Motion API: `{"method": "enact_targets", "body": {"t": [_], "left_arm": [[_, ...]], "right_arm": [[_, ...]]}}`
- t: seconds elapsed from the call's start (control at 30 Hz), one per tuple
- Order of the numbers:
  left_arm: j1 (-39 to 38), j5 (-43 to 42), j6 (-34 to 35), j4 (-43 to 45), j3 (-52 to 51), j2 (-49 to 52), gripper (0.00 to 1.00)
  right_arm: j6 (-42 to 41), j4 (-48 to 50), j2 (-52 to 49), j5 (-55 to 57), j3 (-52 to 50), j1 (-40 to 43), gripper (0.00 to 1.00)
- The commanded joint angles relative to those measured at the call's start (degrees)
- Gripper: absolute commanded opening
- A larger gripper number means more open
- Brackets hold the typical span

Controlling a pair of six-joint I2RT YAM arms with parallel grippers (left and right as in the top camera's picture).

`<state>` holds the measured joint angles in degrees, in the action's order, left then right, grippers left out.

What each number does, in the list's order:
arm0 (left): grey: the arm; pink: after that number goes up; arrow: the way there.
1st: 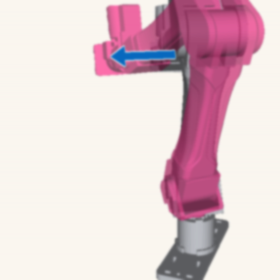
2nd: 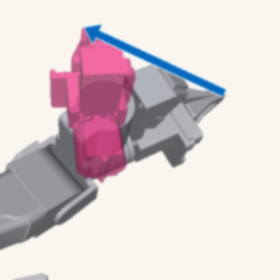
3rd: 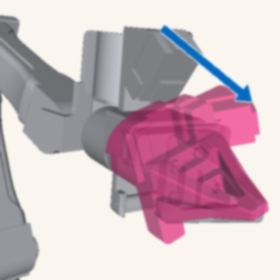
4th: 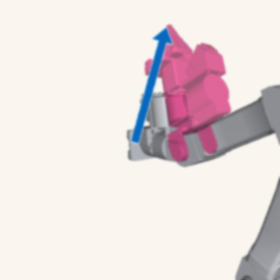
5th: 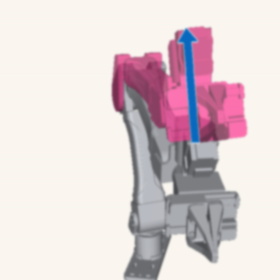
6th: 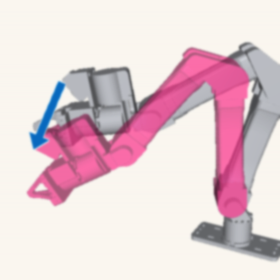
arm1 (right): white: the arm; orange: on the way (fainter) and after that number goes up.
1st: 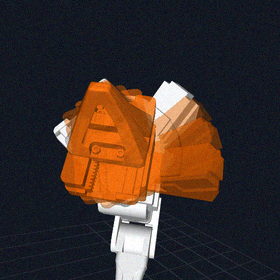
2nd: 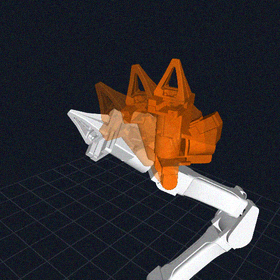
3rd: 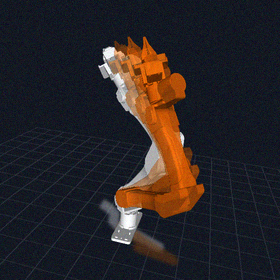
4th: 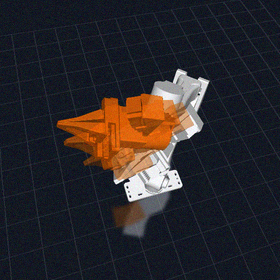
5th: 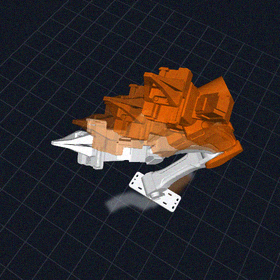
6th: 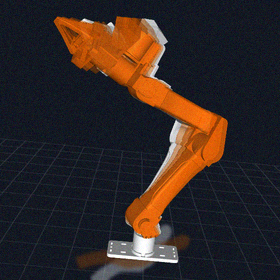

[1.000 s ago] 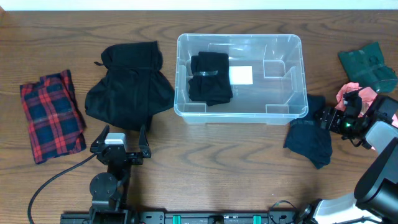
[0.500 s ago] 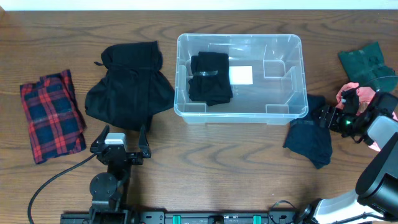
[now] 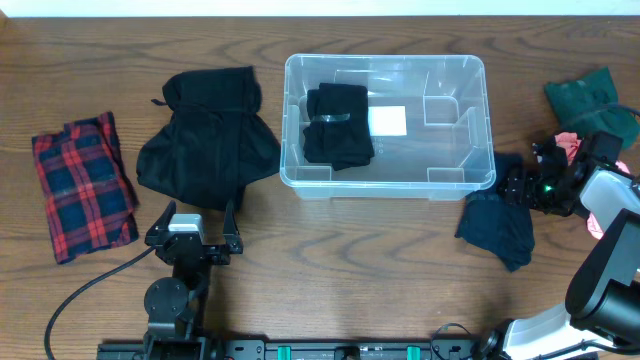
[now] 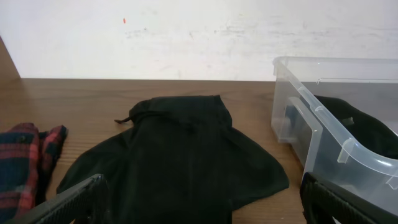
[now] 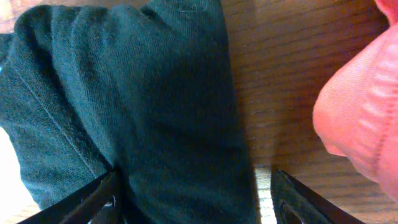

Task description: Pack container

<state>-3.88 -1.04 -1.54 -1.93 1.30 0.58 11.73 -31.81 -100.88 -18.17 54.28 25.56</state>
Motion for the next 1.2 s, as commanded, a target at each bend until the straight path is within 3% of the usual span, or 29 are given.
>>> {"method": "enact_targets", "body": {"t": [0.0,0.23,0.4,0.67,0.93,1.1,1.17], "left_arm": [[-0.2,1.6,-0.3,-2.1,-1.1,-0.3,0.98],[-0.2,1.6,-0.3,-2.1,-1.1,-0.3,0.98],[-0.2,1.6,-0.4,-2.1,-1.1,-0.3,0.98],[-0.2,1.6,-0.4,-2.1,-1.1,-0.3,0.98],[-0.2,1.6,-0.3,-2.1,-1.1,-0.3,0.98],[-0.2,1.6,-0.3,-2.1,-1.1,-0.3,0.98],[-0.2,1.6,-0.4,-2.1,-1.1,-0.3,0.98]], "right_arm": [[1.2,-1.2,-2.5,2.3,-1.1,-1.0,0.74],[2.5,-5.6,-2.1,-5.8,3.1,-0.9,0.8],[-0.5,-11.6,-0.2,-2.5,8.7,-0.8,0.82],[-2.2,-12.1,0.2,3.1,7.9,-0.8,0.87],[-4.1,-13.7,0.2,2.8,6.8,-0.9,0.8],[-1.9,-13.6,0.0,2.1,6.7,-0.9,0.7],[-1.3,-13.1,-0.2,2.1,6.7,-0.9,0.71]]}}
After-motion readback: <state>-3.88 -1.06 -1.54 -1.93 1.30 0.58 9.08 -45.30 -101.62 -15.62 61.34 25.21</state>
